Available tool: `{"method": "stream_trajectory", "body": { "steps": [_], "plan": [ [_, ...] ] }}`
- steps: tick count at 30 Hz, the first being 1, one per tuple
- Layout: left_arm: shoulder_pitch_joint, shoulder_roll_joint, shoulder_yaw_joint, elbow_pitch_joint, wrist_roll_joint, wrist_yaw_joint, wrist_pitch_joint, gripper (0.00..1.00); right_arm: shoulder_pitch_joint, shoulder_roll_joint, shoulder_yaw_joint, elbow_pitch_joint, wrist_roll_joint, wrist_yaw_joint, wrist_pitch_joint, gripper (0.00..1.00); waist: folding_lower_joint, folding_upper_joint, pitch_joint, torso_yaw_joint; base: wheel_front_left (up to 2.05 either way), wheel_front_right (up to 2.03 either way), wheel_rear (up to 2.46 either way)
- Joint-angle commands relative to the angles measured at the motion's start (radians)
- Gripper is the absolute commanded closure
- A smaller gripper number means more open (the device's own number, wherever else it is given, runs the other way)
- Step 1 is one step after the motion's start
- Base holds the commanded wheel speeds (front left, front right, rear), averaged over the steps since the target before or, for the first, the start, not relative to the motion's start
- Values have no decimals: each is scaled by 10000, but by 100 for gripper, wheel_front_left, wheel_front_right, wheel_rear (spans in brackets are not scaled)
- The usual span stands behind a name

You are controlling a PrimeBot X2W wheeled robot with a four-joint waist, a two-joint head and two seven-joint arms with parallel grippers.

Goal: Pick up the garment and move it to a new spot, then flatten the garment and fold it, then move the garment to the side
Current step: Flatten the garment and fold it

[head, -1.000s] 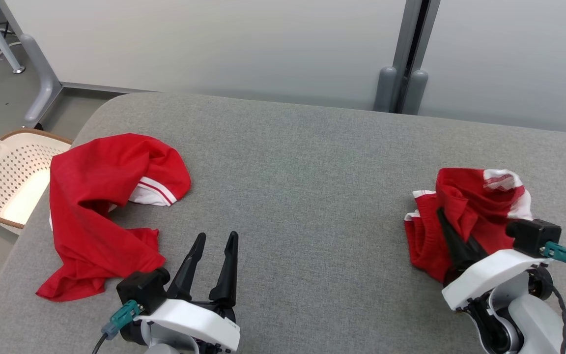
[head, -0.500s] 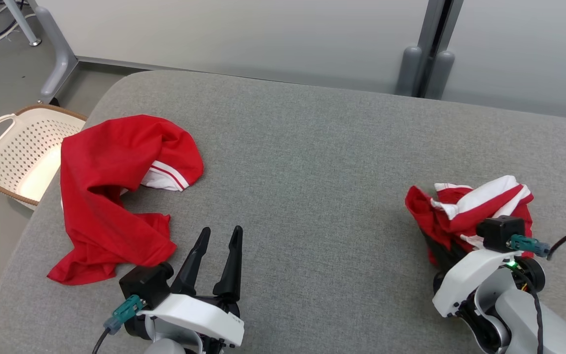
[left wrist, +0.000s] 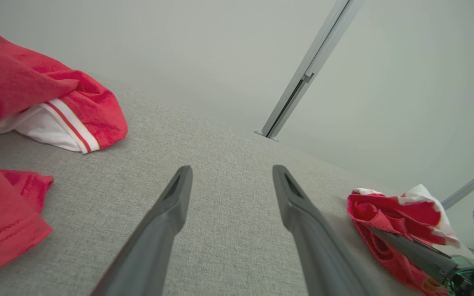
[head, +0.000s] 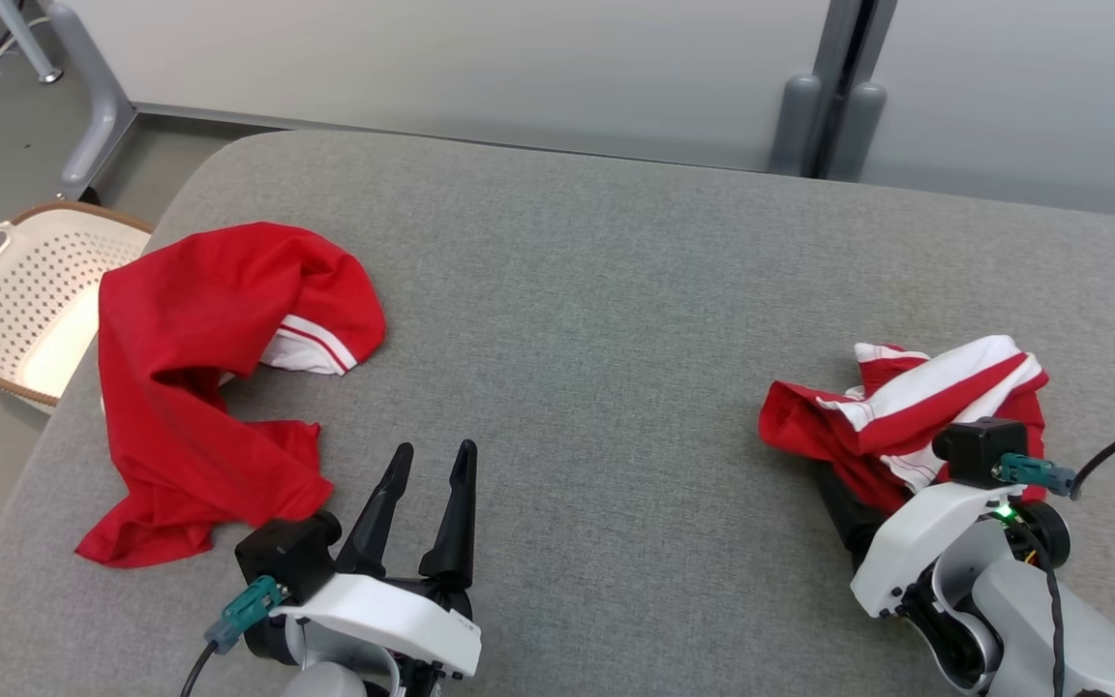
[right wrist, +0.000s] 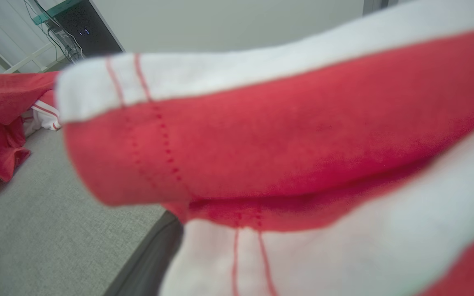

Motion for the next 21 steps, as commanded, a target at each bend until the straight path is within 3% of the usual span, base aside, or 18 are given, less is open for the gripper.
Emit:
{"method": "stream_trajectory", "body": {
  "steps": [1, 15, 21],
  "plan": [
    [-163, 43, 65, 24, 64, 34, -1, 0, -10, -65, 78, -56, 77, 26, -69, 0, 0, -1, -84, -117, 0, 0, 0],
    [-286, 46, 908, 177, 601, -172, -1, 0, 401, -535, 688, -1462, 643, 26, 85, 0, 0, -1, -731, -1113, 0, 0, 0],
    [-169, 40, 1221, 42, 686, -265, 1, 0, 874, -989, 310, -2265, 586, 26, -235, 0, 0, -1, -981, -1507, 0, 0, 0]
  ]
}}
